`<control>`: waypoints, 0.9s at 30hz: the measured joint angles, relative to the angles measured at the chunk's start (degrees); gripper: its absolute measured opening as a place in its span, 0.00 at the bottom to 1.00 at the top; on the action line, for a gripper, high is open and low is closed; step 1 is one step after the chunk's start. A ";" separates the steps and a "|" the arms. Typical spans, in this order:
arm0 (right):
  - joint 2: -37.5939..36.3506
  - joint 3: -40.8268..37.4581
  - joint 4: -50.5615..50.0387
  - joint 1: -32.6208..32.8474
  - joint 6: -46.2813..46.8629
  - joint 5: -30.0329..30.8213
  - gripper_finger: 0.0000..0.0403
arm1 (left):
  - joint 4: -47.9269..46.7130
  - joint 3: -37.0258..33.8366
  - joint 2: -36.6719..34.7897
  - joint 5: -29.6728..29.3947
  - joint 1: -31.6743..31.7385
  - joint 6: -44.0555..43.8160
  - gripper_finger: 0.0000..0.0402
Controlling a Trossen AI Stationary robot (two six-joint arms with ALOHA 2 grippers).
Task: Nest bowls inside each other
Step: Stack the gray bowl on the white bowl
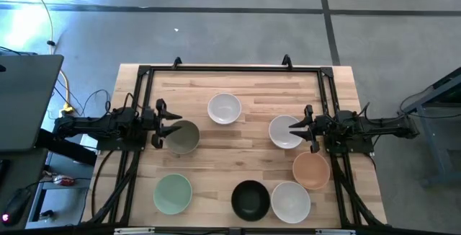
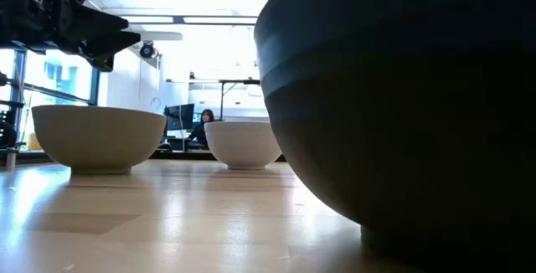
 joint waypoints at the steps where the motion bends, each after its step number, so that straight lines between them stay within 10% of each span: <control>1: 0.00 0.00 0.00 0.00 -0.01 0.00 0.21 | 0.16 -0.02 -0.02 -0.02 0.00 -1.99 0.44; 8: -0.01 0.00 0.00 -0.01 0.00 0.01 0.21 | 0.97 -0.02 -0.01 -2.96 0.00 -13.72 0.44; 27: -0.01 0.00 0.44 -0.02 4.07 2.90 0.21 | 1.73 -0.02 0.00 -10.25 0.03 -9.33 0.44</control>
